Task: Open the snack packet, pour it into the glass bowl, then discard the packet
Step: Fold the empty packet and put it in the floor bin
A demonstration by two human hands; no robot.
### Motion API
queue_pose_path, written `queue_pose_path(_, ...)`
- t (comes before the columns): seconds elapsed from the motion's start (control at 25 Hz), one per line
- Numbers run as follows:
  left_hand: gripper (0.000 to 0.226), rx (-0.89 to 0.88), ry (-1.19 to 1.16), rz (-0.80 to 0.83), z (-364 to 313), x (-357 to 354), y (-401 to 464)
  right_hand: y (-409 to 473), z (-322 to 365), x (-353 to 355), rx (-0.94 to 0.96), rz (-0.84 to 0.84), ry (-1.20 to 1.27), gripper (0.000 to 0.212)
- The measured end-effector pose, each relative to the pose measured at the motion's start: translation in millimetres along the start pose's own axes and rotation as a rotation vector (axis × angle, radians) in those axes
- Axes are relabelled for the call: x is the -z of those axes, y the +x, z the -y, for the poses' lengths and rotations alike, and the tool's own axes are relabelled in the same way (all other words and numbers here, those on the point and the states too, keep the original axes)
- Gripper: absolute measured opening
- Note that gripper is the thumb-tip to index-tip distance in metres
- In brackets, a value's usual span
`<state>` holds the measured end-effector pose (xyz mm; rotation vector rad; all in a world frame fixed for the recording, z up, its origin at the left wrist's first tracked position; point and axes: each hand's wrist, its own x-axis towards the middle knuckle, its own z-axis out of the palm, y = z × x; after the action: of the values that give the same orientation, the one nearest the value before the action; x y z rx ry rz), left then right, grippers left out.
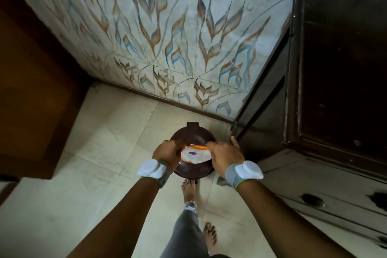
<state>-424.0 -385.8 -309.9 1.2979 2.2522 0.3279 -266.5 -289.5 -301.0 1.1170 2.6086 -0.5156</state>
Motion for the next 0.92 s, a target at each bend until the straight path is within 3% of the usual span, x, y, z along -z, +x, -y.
queue_pose_path(0.16, 0.034, 0.039, -0.022, -0.018, 3.6, 9.3, 11.0, 18.3, 6.0, 10.0, -0.002, -0.017, 0.037, 0.036)
queue_pose_path(0.4, 0.044, 0.012, -0.084, -0.109, -3.0, 42.8, 28.5, 39.8, 16.7, 33.3, -0.03, -0.18, 0.053, 0.033)
queue_pose_path(0.52, 0.035, -0.007, -0.085, -0.138, -8.4, 54.5, 39.0, 46.7, 18.4, 44.4, -0.047, -0.234, 0.063, 0.027)
queue_pose_path(0.92, 0.033, -0.03, -0.039, -0.116, -12.9, 54.7, 43.4, 43.8, 17.1, 43.5, -0.079, -0.206, 0.061, 0.026)
